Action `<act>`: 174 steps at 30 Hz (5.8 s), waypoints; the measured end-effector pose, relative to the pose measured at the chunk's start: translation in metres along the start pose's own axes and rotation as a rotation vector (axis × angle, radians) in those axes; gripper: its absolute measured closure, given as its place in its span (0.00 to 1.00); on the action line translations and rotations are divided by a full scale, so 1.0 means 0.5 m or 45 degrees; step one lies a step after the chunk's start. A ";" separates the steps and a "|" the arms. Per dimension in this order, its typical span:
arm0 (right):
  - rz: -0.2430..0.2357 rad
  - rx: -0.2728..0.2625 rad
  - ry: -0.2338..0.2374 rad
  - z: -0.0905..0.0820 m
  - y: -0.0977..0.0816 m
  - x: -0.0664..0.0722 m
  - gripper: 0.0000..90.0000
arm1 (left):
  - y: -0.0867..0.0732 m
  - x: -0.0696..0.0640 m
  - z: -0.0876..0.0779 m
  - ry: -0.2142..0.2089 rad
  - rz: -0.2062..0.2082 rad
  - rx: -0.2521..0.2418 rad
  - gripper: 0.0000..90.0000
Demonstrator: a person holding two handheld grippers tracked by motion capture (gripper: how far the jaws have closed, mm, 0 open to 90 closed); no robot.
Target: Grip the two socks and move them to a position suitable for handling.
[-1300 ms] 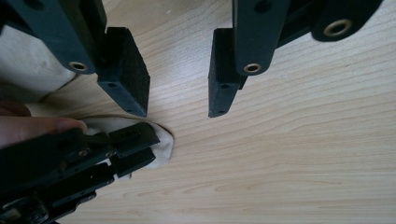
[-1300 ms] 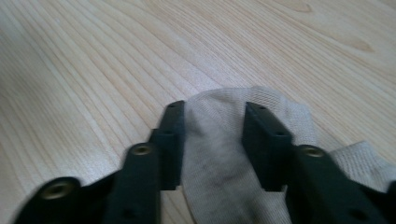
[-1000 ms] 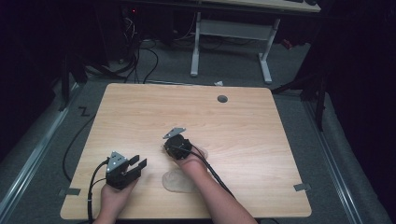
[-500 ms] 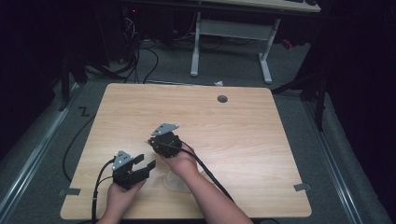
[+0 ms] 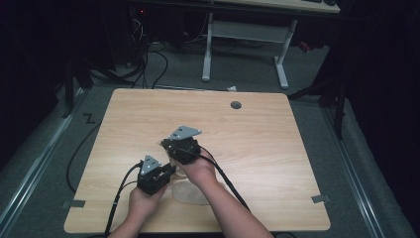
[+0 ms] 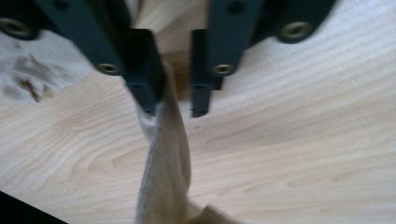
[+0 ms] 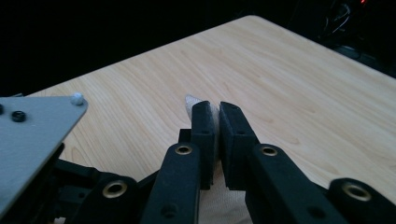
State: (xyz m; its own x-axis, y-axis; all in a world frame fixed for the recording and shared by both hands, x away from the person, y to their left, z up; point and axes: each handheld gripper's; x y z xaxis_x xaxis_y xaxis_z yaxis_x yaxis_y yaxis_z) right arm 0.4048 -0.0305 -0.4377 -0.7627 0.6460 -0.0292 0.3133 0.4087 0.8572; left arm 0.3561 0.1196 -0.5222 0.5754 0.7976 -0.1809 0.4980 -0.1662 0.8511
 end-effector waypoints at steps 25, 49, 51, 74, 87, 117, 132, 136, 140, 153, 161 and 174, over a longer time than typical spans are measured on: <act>0.132 0.105 -0.114 -0.053 -0.146 -0.087 0.93 | 0.001 -0.006 0.007 0.188 0.262 0.034 0.98; 0.187 0.202 -0.176 -0.042 -0.199 -0.129 0.90 | -0.004 0.011 -0.012 0.178 0.193 0.113 0.88; 0.192 0.210 -0.184 -0.046 -0.201 -0.132 0.88 | -0.004 0.019 -0.016 0.190 0.180 0.112 0.89; 0.195 0.331 -0.187 -0.042 -0.233 -0.156 0.85 | 0.010 0.042 0.041 0.188 0.183 0.236 0.81; 0.243 0.237 -0.173 -0.076 -0.220 -0.151 0.79 | 0.015 0.046 0.039 0.158 0.134 0.222 0.77; 0.195 0.209 -0.222 -0.119 -0.230 -0.129 0.95 | 0.032 0.004 0.002 0.105 0.137 0.088 0.97; 0.180 0.141 -0.218 -0.237 -0.242 -0.069 0.95 | 0.019 -0.071 -0.075 -0.013 0.158 0.085 0.97; 0.192 0.135 -0.195 -0.261 -0.259 -0.046 0.95 | 0.004 -0.085 -0.094 -0.046 0.158 0.107 0.97; 0.201 0.155 -0.175 -0.268 -0.280 -0.030 0.95 | -0.022 -0.087 -0.090 -0.057 0.156 0.158 0.97; 0.241 0.279 -0.178 -0.229 -0.338 -0.038 0.93 | -0.058 -0.087 -0.050 -0.026 0.199 0.252 0.96; 0.261 0.280 -0.200 -0.225 -0.341 -0.045 0.83 | -0.055 -0.086 -0.041 0.006 0.206 0.254 0.87; 0.247 0.259 -0.179 -0.251 -0.356 -0.026 0.96 | -0.045 -0.094 -0.015 -0.002 0.207 0.250 0.96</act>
State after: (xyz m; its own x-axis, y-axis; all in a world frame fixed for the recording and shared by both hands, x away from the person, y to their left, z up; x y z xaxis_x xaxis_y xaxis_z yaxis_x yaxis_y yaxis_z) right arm 0.2877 -0.1928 -0.5254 -0.5964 0.8016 0.0421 0.5632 0.3805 0.7335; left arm 0.3130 0.0904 -0.5294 0.6590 0.7504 -0.0506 0.5155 -0.4017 0.7570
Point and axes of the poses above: each handheld gripper's, and its own axes: z roughly forward along the jaws, y roughly out of its top, x roughly to its left, and after that the axes turned 1 degree about -z, right-handed
